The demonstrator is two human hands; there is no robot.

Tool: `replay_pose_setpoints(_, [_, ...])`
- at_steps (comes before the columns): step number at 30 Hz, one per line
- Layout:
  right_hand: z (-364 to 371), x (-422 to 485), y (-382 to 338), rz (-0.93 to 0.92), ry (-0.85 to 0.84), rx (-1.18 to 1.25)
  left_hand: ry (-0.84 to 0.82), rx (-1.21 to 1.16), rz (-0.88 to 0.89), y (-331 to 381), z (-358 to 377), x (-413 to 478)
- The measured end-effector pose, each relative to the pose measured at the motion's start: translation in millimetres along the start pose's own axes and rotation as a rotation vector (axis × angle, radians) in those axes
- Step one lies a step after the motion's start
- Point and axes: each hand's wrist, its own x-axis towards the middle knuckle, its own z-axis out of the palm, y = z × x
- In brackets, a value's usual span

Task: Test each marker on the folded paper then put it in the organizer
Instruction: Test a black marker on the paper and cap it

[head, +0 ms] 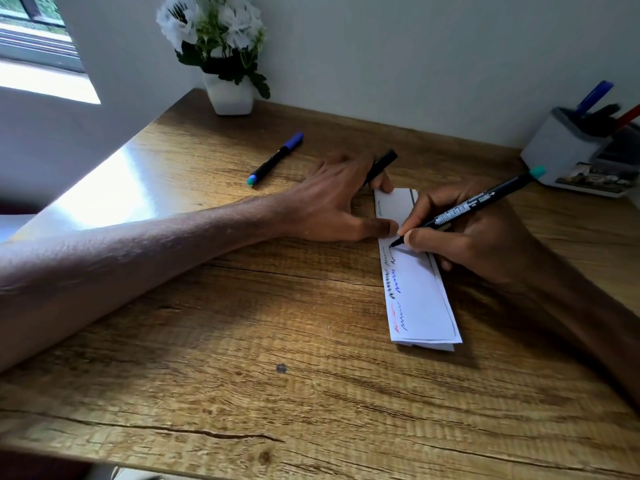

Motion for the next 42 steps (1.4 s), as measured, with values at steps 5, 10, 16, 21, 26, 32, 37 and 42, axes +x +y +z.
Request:
replay_pose_setpoints(5, [-1.3,-0.3,-0.2,-0.014,-0.027,0.002,0.008,-0.008,0.007,-0.9,0.3,-0.7])
replay_pose_setpoints(10, [-1.7,-0.9,-4.3,-0.038,-0.09,0.014,0.001,-0.006,0.013,-2.3,0.1,0.0])
replay_pose_setpoints(16, [2.2,0.1,-2.6,-0.017,0.02,-0.009,-0.005,0.004,0.0,-1.0,0.0,-0.8])
replay_pose_setpoints(21, [1.8,0.5,0.4,0.014,0.032,0.019,-0.013,0.006,-0.007,-0.1,-1.0,-1.2])
replay_pose_setpoints(26, [-11.9,1.3,6.2,0.015,0.161,0.206,-0.002,-0.046,-0.024,-3.5,-1.6,-0.6])
replay_pose_setpoints(32, [-35.7,6.2,9.5,-0.099,0.22,0.344,0.27,-0.109,0.071,-10.8,4.0,-0.6])
replay_pose_setpoints(37, [-43.0,7.0,11.9,-0.055,0.229,0.505,0.343,-0.014,0.114,-15.6,5.5,5.9])
replay_pose_setpoints(42, [-45.5,4.5,8.7,-0.145,0.286,0.433,0.332,0.015,0.167,-13.6,3.6,4.3])
